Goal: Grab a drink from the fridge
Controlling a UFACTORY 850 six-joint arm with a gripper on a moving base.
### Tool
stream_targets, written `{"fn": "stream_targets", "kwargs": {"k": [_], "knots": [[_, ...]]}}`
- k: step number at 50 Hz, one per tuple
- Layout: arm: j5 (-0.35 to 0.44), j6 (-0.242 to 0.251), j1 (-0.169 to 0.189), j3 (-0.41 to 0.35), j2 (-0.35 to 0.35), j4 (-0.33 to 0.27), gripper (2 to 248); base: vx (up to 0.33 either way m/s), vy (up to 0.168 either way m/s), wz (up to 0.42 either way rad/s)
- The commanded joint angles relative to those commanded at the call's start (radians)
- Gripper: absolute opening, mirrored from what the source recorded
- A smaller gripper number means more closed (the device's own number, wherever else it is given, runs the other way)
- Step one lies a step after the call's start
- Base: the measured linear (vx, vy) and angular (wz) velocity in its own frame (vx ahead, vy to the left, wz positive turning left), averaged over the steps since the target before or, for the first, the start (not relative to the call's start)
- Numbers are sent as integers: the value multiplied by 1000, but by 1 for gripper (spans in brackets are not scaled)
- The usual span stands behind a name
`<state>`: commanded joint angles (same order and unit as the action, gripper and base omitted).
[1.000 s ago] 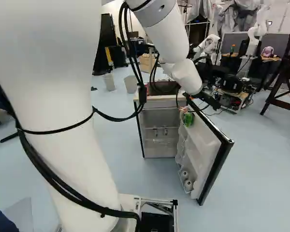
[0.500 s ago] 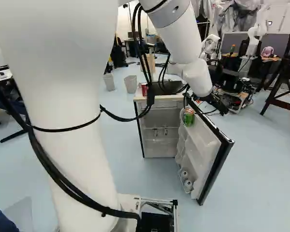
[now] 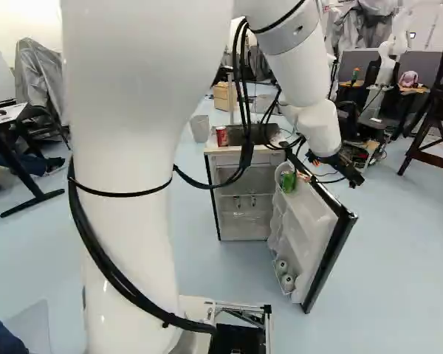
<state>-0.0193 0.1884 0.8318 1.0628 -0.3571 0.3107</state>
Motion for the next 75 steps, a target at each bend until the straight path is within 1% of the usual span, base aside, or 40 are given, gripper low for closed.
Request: {"fn": "stream_targets", "kwargs": {"k": [8,19,27,38,58,75], "knots": [[0,0,15,16,-30,0,247,0,0,0],[0,0,18,26,-61,6,247,0,0,0],[0,0,18,28,-68,21,247,0,0,0],[0,0,16,23,-65,48,247,0,0,0],[0,0,-5,-18,-34,102,247,0,0,0],[0,0,-7,-23,-30,139,247,0,0,0]]}}
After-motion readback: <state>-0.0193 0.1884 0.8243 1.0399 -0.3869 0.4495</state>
